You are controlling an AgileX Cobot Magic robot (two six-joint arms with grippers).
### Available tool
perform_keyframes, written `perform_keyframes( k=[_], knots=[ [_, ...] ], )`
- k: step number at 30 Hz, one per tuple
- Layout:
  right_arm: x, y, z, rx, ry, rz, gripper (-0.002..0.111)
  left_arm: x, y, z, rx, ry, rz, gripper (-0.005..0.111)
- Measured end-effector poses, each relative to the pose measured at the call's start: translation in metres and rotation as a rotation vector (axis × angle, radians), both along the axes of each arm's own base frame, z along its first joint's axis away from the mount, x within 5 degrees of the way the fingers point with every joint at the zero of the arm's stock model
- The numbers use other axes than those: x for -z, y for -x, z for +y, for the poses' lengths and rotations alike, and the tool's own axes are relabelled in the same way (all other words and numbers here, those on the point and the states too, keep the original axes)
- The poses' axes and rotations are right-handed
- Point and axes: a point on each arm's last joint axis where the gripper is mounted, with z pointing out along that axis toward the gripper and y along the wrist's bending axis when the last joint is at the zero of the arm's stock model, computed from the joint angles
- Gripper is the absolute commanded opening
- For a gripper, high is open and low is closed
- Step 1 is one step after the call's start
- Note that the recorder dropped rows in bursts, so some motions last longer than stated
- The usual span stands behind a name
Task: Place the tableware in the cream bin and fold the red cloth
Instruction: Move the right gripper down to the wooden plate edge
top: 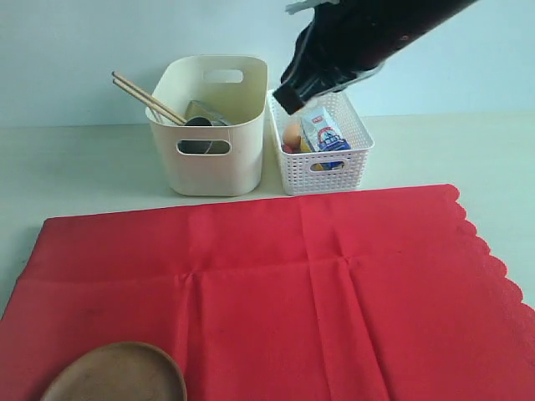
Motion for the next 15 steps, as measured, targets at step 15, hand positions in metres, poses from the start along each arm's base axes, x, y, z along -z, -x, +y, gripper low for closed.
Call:
perform_keyframes(
  k=[15],
  knots=[
    [-0.016,0.071,-0.006,-0.289,-0.142,0.266,0.0,0.0,0.0,0.0,0.0,0.0,0.0,0.0]
  ],
)
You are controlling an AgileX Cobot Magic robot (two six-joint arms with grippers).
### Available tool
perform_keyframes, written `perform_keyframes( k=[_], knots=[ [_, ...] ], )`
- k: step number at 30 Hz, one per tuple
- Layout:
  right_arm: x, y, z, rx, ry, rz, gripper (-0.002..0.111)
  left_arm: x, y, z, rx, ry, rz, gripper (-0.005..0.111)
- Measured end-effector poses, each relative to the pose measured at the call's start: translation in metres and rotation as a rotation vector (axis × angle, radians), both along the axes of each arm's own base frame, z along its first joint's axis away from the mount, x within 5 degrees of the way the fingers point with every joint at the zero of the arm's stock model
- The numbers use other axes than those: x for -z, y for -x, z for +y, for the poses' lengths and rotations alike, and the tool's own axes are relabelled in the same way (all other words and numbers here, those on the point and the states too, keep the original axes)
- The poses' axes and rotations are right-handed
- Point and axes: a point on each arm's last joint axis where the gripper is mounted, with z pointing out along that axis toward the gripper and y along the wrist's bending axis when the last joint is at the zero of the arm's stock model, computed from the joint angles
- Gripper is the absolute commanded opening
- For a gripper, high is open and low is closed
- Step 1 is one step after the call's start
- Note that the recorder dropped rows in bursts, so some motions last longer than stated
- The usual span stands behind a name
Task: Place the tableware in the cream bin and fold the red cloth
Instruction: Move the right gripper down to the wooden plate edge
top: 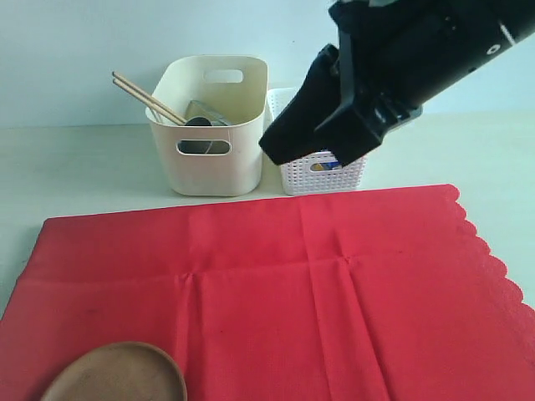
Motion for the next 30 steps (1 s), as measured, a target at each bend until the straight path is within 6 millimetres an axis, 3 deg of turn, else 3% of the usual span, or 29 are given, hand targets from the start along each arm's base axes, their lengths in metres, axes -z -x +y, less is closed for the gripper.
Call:
perform_keyframes(
  k=[16,30],
  knots=[
    [0.043,0.003,0.009,-0.017,-0.046,0.059,0.0,0.0,0.0,0.0,0.0,0.0,0.0,0.0],
    [0.07,0.035,0.063,-0.187,0.018,0.029,0.0,0.0,0.0,0.0,0.0,0.0,0.0,0.0]
  ],
)
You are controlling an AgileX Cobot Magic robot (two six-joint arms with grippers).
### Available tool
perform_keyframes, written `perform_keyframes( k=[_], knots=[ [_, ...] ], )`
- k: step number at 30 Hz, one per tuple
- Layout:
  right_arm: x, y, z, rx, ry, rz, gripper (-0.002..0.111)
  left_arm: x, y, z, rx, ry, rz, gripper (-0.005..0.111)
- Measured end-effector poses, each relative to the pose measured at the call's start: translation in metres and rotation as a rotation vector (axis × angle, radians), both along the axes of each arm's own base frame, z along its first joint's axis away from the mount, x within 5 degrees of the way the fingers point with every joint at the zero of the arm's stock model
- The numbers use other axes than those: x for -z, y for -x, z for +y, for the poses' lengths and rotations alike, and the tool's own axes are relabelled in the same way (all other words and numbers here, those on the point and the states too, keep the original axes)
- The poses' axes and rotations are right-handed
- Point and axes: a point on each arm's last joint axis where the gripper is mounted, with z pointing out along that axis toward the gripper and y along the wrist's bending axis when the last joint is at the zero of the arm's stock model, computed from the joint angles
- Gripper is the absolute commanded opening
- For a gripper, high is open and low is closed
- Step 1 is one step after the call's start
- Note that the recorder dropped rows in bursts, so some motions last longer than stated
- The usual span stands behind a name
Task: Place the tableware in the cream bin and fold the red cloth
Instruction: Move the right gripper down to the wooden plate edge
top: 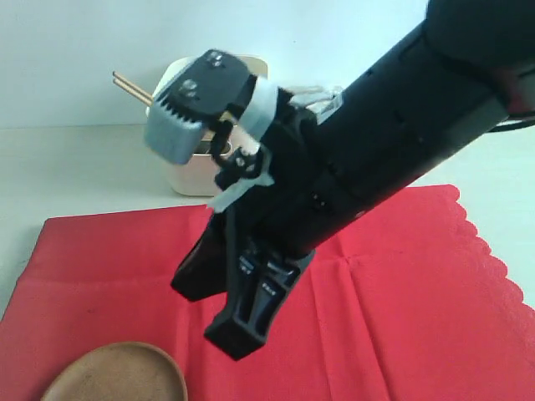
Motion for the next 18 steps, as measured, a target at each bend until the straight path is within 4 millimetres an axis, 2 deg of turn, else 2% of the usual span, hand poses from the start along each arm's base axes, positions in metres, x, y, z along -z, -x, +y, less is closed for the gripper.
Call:
perform_keyframes(
  k=[7,9,15,18],
  knots=[
    [0.039,0.005,0.027,-0.027,0.098,0.076,0.003,0.0,0.0,0.0,0.0,0.0,0.0,0.0],
    [0.054,0.003,0.034,0.019,0.129,0.126,0.01,0.0,0.0,0.0,0.0,0.0,0.0,0.0],
    [0.1,-0.01,0.045,0.121,0.224,0.215,0.04,0.0,0.0,0.0,0.0,0.0,0.0,0.0],
    [0.114,-0.018,0.052,0.178,0.25,0.233,0.047,0.0,0.0,0.0,0.0,0.0,0.0,0.0]
  ],
)
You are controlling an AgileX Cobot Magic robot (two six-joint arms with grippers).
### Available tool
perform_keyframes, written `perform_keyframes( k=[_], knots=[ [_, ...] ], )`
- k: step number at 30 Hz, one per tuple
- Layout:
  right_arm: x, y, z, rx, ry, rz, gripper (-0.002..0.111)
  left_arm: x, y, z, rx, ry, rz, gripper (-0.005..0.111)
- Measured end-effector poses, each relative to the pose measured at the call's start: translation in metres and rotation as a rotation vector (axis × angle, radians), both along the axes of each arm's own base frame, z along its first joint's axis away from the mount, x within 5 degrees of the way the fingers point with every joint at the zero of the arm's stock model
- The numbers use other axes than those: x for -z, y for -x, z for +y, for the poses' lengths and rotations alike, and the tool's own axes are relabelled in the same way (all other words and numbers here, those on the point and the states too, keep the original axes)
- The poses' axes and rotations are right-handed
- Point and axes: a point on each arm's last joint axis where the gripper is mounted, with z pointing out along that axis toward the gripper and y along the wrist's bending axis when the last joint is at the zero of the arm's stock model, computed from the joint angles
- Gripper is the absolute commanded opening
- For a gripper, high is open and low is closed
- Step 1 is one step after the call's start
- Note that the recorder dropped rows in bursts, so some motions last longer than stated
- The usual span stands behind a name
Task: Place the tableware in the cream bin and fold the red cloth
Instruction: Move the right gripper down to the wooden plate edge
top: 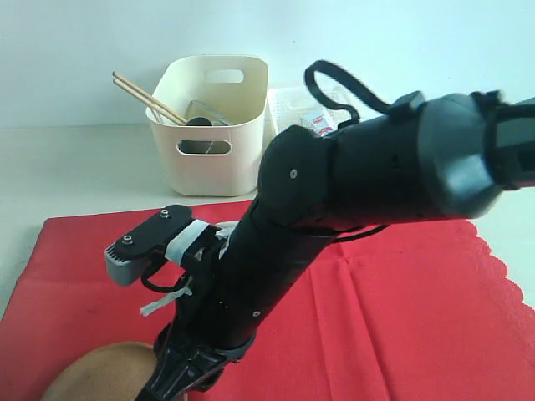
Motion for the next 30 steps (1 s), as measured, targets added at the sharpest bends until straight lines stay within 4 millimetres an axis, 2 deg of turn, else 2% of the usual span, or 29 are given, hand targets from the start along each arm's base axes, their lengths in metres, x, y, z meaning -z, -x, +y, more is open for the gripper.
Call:
perform_keyframes(
  k=[3,10,19,30],
  knots=[
    [0.017,-0.011,0.01,0.06,0.043,0.025,0.047,0.0,0.0,0.0,0.0,0.0,0.0,0.0],
    [0.041,-0.024,0.026,0.109,0.113,0.094,0.047,0.0,0.0,0.0,0.0,0.0,0.0,0.0],
    [0.055,-0.027,0.027,0.133,0.151,0.114,0.047,0.0,0.0,0.0,0.0,0.0,0.0,0.0],
    [0.057,-0.025,0.029,0.158,0.141,0.159,0.047,0.0,0.0,0.0,0.0,0.0,0.0,0.0]
  ],
)
